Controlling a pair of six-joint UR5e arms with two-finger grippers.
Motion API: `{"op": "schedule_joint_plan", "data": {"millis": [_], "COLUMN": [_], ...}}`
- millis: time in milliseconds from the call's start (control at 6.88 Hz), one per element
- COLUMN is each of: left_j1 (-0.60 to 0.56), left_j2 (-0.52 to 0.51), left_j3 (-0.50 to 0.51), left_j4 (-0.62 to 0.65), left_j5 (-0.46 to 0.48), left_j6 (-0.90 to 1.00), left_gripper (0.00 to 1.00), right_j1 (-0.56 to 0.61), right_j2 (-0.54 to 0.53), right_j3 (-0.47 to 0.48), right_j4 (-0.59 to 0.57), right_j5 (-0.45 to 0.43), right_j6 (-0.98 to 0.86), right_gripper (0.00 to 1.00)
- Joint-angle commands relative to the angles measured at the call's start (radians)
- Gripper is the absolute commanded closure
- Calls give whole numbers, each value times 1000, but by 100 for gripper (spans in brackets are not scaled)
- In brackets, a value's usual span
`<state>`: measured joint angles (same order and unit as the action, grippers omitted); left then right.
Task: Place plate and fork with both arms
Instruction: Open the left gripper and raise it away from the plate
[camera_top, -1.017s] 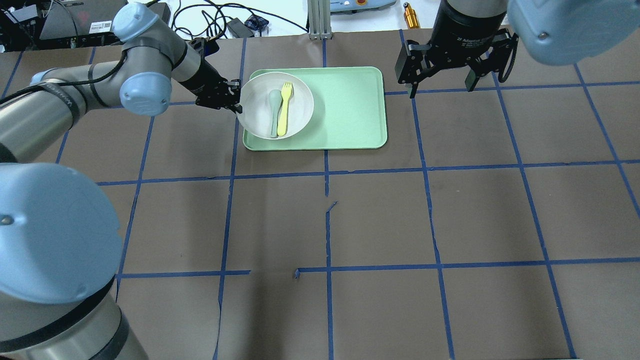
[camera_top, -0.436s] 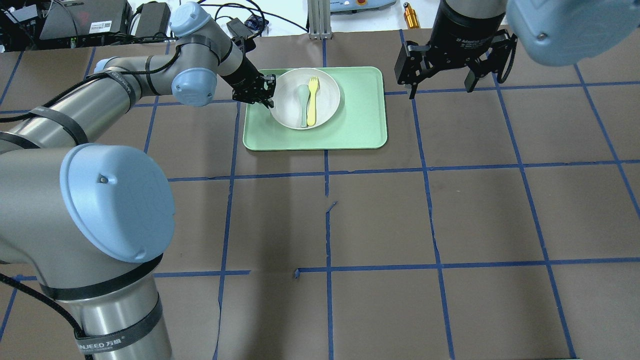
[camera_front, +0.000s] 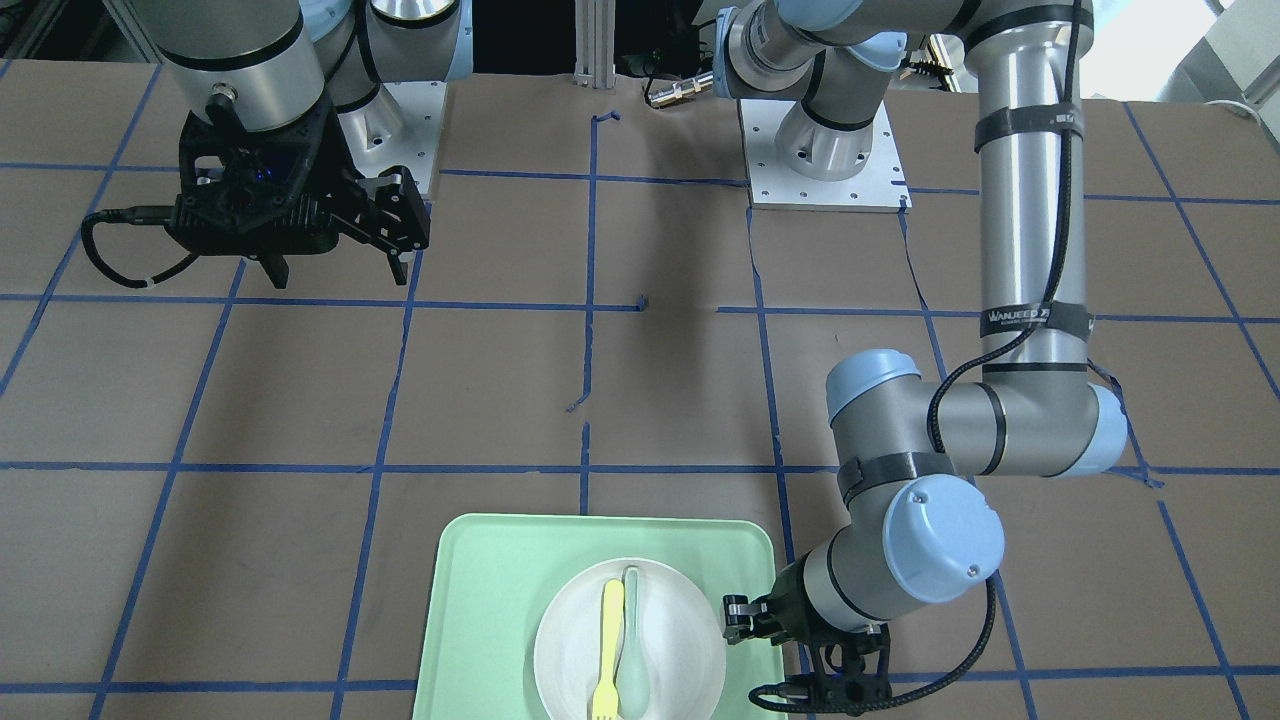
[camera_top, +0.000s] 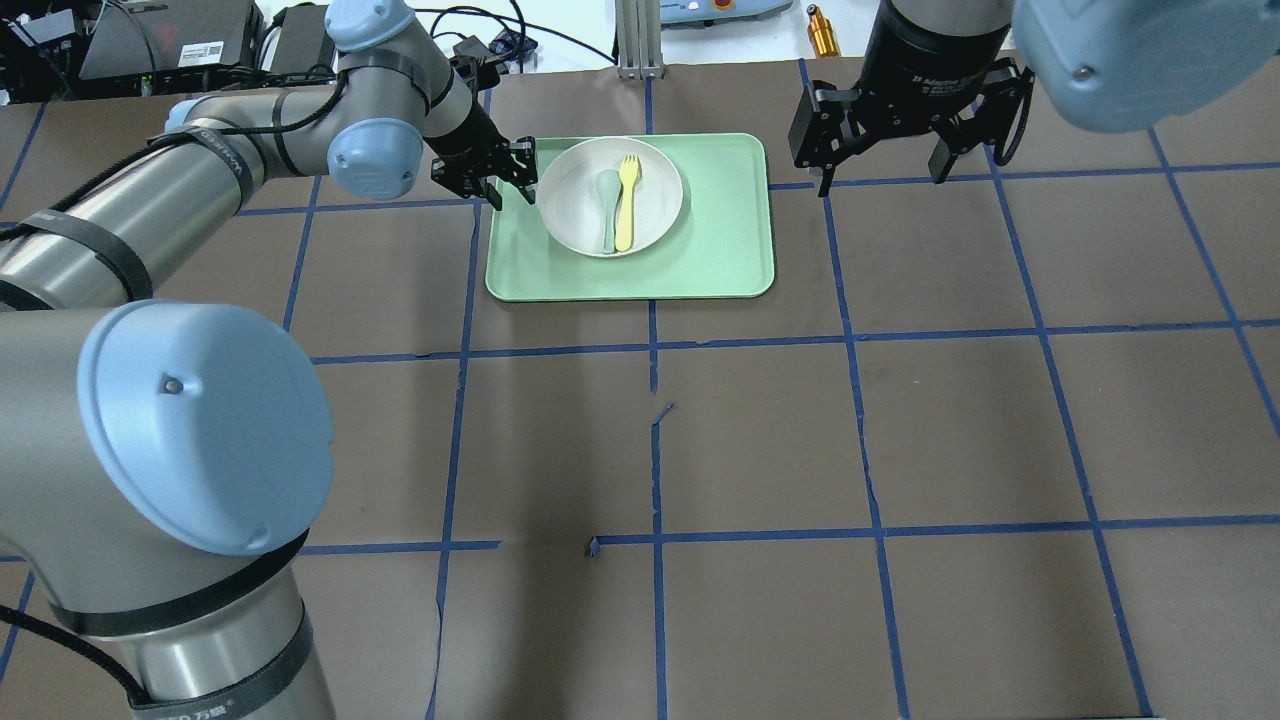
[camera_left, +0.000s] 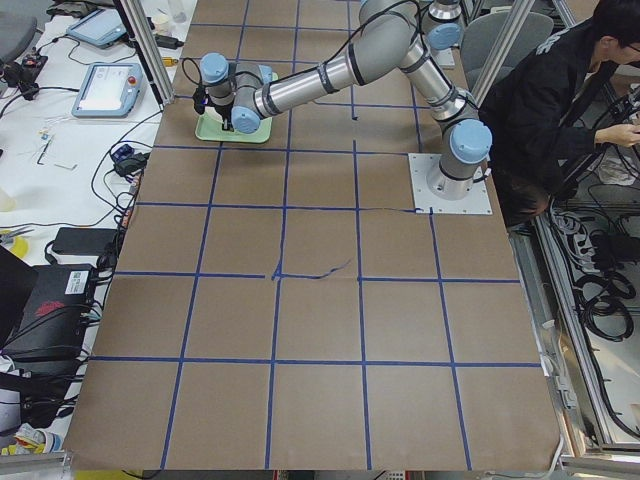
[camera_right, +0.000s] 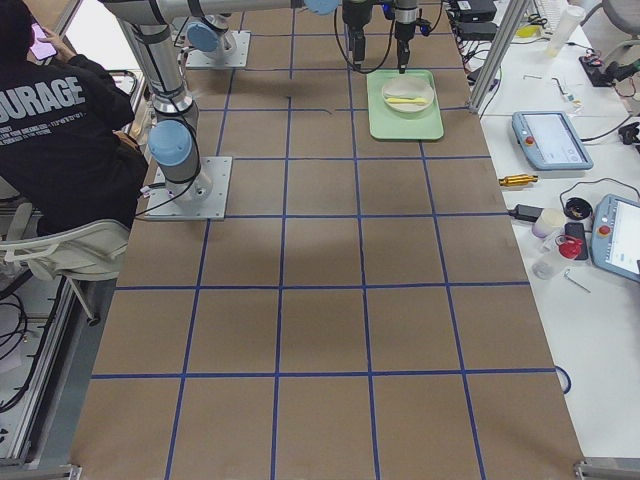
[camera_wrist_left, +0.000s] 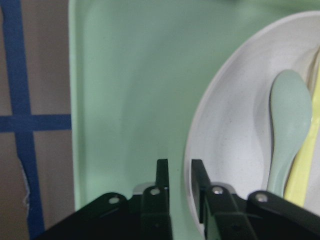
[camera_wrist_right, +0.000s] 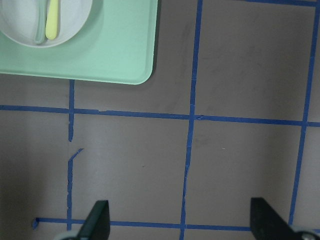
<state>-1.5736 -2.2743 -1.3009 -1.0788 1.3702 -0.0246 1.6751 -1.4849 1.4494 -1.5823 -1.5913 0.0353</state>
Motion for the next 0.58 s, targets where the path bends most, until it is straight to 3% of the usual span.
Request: {"op": "schedule_joint_plan", "data": {"millis": [0, 291, 436], "left_j1": [3, -8, -9], "left_j2": [218, 438, 549], "left_j3": [-14, -30, -97], "left_j4": [-282, -512, -533], "left_j5": [111, 124, 124], "left_j6": [3, -49, -52], "left_gripper": [0, 0, 0], "right_j1": [0, 0, 0], "right_j2": [0, 0, 2], "right_j3": [0, 0, 0], "right_j4": [-1, -4, -7], "right_j5": [1, 1, -1], "right_j6": [0, 0, 0], "right_gripper": [0, 0, 0]}}
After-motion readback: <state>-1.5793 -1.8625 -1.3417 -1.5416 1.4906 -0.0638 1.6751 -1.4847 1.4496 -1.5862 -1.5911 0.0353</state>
